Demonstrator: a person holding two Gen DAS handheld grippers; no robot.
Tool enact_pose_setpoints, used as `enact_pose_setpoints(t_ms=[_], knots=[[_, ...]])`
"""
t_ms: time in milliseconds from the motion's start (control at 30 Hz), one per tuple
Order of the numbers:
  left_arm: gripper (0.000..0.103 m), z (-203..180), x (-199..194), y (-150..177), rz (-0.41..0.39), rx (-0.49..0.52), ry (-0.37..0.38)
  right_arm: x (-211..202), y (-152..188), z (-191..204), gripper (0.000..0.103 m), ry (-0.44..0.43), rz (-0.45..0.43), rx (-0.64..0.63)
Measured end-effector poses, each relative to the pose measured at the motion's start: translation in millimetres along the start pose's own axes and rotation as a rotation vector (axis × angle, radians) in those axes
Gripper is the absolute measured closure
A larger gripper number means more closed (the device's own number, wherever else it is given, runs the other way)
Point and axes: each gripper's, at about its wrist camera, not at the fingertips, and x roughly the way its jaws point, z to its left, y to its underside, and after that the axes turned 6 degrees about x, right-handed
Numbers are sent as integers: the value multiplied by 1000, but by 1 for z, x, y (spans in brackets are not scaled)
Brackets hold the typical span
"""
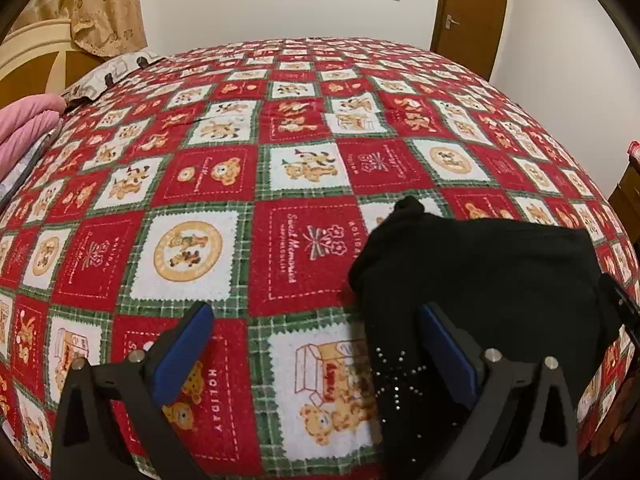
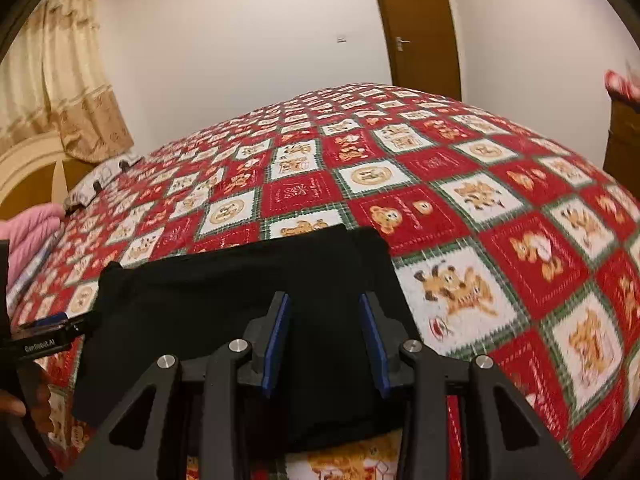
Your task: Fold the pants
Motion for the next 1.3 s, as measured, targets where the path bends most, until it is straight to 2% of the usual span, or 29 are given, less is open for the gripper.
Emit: enact_pose_setpoints(t_ms=[100, 200, 333, 533, 633, 833, 967, 1033, 1100, 1167, 1300], knots=[[0, -6, -6, 2, -10, 33, -21, -7, 4, -3, 65, 2, -10, 26], [0, -15, -2, 5, -3, 82, -64, -4, 11, -3, 64, 16, 19, 2], [0, -12, 0, 10, 15, 82, -77, -10, 14, -2, 64, 20, 27, -24], [0, -10, -10, 13, 1, 83, -73, -23, 14, -14, 63, -3, 12, 49], [0, -8, -14, 16, -6, 77, -72, -26, 20, -18, 57, -3, 14, 57], [0, -8, -28, 20, -35, 71, -36, -42, 25, -32, 52, -12, -3, 119], [0, -15, -26, 23, -23, 93, -42, -44, 31, -41, 52, 2, 19, 151], [0, -16, -28, 25, -28, 84, -20, -50, 34, -45, 52, -5, 10, 161], [0, -20, -29, 29, -23, 102, -10, -54, 37, -47, 52, 4, 3, 166], [0, -26, -27, 33, -19, 135, -35, -57, 37, -45, 52, -12, 0, 156], [0, -31, -24, 38, -15, 143, -52, -62, 31, -37, 52, 10, -55, 102]])
